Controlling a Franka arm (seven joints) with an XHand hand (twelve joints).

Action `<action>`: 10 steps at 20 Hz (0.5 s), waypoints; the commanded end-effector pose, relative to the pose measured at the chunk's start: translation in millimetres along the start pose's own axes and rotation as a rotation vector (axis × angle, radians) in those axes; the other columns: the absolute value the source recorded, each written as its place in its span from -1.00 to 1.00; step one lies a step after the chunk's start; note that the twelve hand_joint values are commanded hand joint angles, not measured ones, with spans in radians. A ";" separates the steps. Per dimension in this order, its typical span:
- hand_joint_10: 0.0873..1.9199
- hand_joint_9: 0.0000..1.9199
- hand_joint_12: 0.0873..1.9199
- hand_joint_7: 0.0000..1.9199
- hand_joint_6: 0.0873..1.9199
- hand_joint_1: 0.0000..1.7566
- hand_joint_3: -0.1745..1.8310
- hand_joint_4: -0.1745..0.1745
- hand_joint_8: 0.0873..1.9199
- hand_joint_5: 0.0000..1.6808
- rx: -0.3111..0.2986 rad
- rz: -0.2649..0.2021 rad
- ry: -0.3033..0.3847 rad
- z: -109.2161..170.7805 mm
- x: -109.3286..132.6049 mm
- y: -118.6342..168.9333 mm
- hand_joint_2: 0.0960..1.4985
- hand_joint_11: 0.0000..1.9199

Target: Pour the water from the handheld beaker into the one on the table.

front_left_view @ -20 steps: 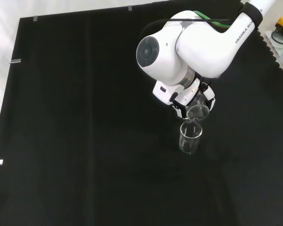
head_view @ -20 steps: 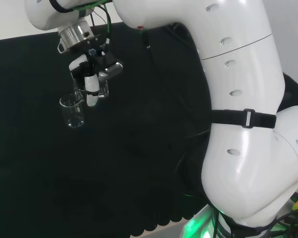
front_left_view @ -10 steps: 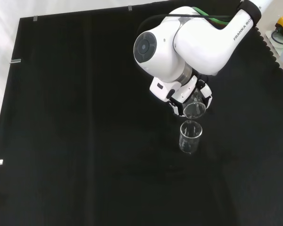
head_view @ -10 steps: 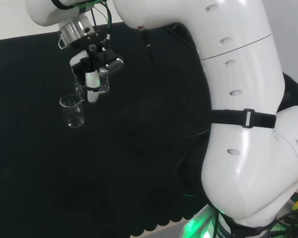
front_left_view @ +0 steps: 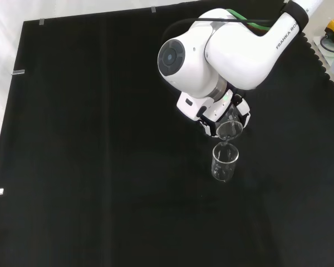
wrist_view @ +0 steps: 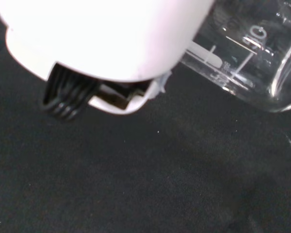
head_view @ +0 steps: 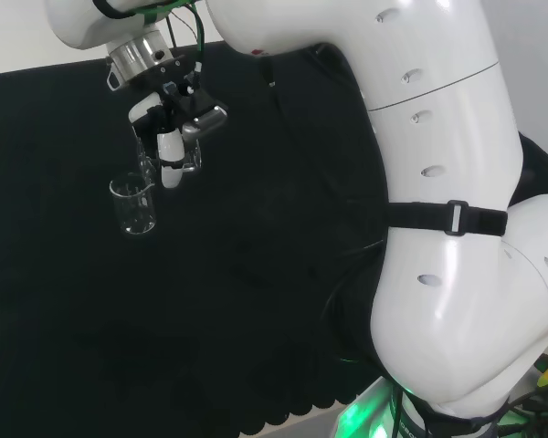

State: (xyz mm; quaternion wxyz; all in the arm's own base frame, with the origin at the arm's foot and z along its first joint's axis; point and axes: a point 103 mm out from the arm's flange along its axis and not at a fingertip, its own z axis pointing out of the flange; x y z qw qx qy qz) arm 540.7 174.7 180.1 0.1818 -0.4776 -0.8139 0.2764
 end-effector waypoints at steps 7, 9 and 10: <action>-0.54 0.60 -0.34 0.77 -0.61 0.66 0.08 -1.00 -1.00 0.60 -0.001 0.002 0.014 1.0 -1.0 1.0 -0.53 0.39; -0.54 0.60 -0.34 0.77 -0.61 0.66 0.08 -1.00 -1.00 0.60 0.003 0.003 0.012 2.1 -0.5 2.9 -0.53 0.39; -0.54 0.60 -0.34 0.77 -0.61 0.66 0.08 -1.00 -1.00 0.60 0.005 0.003 0.012 1.9 0.3 3.7 -0.53 0.39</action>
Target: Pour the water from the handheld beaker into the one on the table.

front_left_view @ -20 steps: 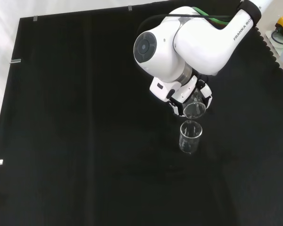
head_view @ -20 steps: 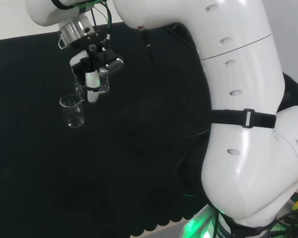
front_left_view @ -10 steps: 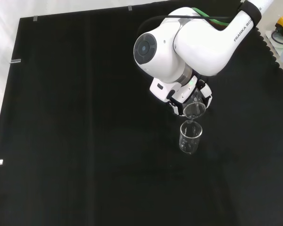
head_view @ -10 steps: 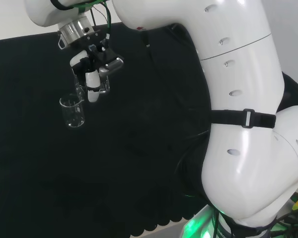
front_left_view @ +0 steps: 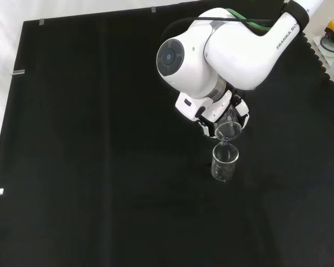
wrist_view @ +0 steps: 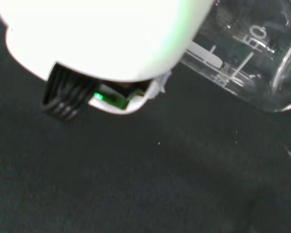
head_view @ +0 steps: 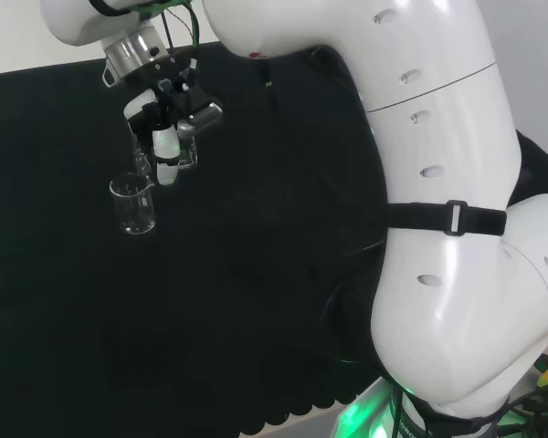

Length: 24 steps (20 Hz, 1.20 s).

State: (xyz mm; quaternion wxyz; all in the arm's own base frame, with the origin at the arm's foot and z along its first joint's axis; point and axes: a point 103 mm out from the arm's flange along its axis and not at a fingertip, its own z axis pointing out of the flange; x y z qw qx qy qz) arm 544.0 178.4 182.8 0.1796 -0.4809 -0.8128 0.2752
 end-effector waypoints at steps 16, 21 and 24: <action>-0.54 0.60 -0.34 0.77 -0.62 0.66 0.08 -1.00 -1.00 0.60 0.011 -0.003 -0.014 -8.2 13.4 4.0 -0.53 0.40; -0.54 0.60 -0.35 0.77 -0.62 0.66 0.08 -1.00 -1.00 0.60 0.018 -0.007 -0.030 -12.4 21.1 6.8 -0.53 0.40; -0.54 0.60 -0.35 0.77 -0.62 0.66 0.08 -1.00 -1.00 0.60 0.024 -0.005 -0.038 -13.3 23.7 7.3 -0.53 0.40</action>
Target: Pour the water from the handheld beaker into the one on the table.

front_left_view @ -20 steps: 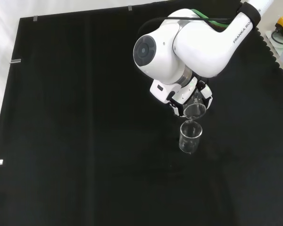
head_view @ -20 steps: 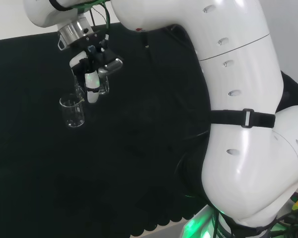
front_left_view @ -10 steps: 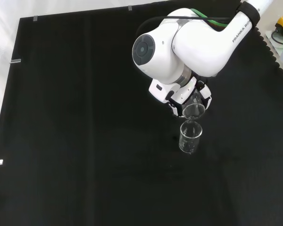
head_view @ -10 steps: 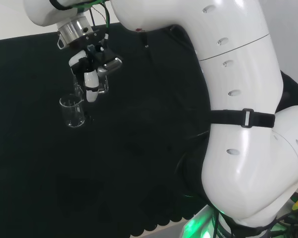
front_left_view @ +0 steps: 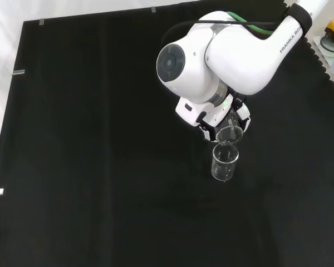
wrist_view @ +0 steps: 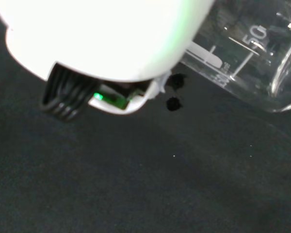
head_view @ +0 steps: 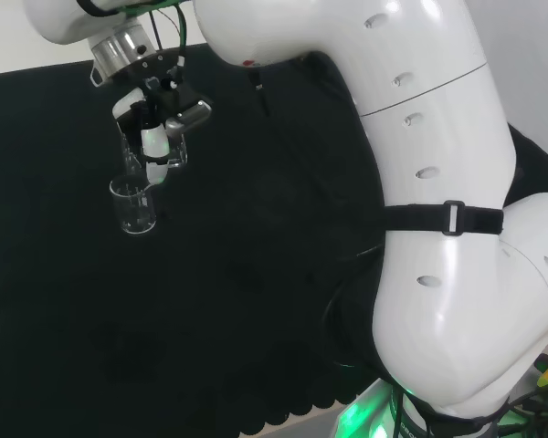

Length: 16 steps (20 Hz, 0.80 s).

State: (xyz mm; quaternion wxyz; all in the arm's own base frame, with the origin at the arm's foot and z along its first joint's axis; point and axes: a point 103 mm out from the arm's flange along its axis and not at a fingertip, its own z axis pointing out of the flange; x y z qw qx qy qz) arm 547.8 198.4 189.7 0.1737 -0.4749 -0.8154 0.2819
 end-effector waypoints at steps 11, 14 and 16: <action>-0.54 0.60 -0.35 0.77 -0.62 0.66 0.08 -1.00 -1.00 0.60 0.040 0.020 -0.061 1.7 9.9 1.0 -0.53 0.40; -0.54 0.60 -0.35 0.77 -0.62 0.66 0.08 -1.00 -1.00 0.60 0.046 0.024 -0.064 1.8 10.0 1.2 -0.53 0.40; -0.54 0.60 -0.35 0.77 -0.62 0.66 0.08 -1.00 -1.00 0.60 0.045 0.024 -0.062 2.4 8.3 0.8 -0.53 0.40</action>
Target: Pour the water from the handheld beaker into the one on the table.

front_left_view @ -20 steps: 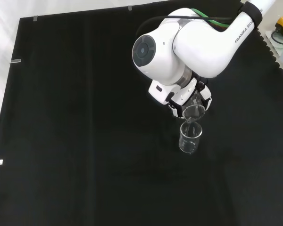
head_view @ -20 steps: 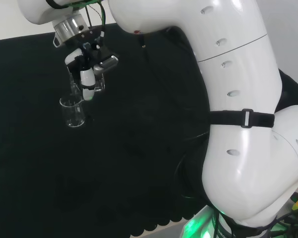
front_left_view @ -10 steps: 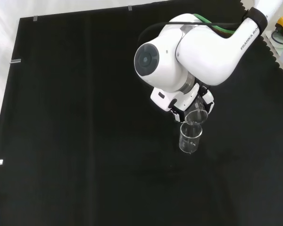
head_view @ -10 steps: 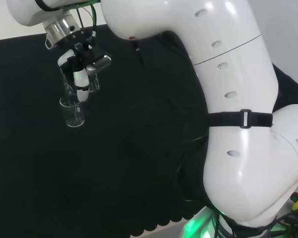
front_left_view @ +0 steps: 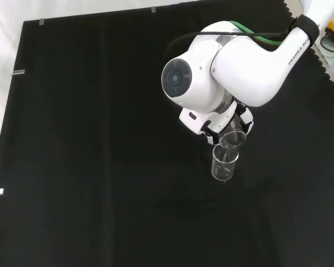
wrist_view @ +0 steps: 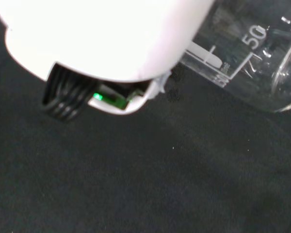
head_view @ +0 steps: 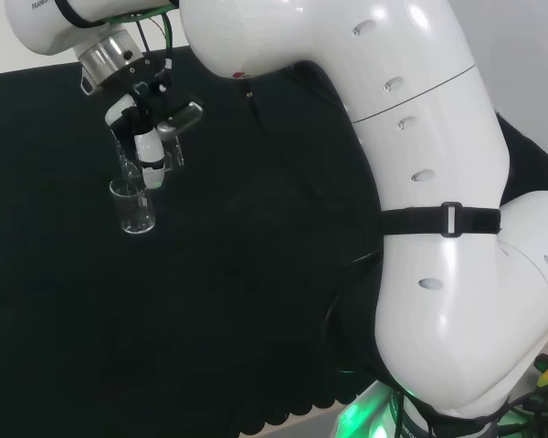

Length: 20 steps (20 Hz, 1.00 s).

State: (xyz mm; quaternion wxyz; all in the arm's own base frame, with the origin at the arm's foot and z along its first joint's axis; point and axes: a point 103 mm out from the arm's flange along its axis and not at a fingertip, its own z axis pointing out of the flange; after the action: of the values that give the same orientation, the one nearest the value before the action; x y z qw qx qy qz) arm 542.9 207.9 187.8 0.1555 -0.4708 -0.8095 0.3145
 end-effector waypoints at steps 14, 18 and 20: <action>-0.54 0.60 -0.35 0.77 -0.63 0.66 0.08 -1.00 -1.00 0.61 0.024 0.025 -0.055 -2.2 3.4 0.0 -0.53 0.40; -0.54 0.60 -0.35 0.77 -0.63 0.66 0.08 -1.00 -1.00 0.61 0.035 0.035 -0.071 -3.0 2.9 0.3 -0.53 0.40; -0.54 0.60 -0.35 0.77 -0.63 0.66 0.08 -1.00 -1.00 0.61 0.035 0.040 -0.076 -3.9 2.9 0.0 -0.53 0.40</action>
State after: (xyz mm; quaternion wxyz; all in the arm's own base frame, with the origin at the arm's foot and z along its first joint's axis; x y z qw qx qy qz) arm 543.8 211.9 190.2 0.1336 -0.4704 -0.8028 0.3412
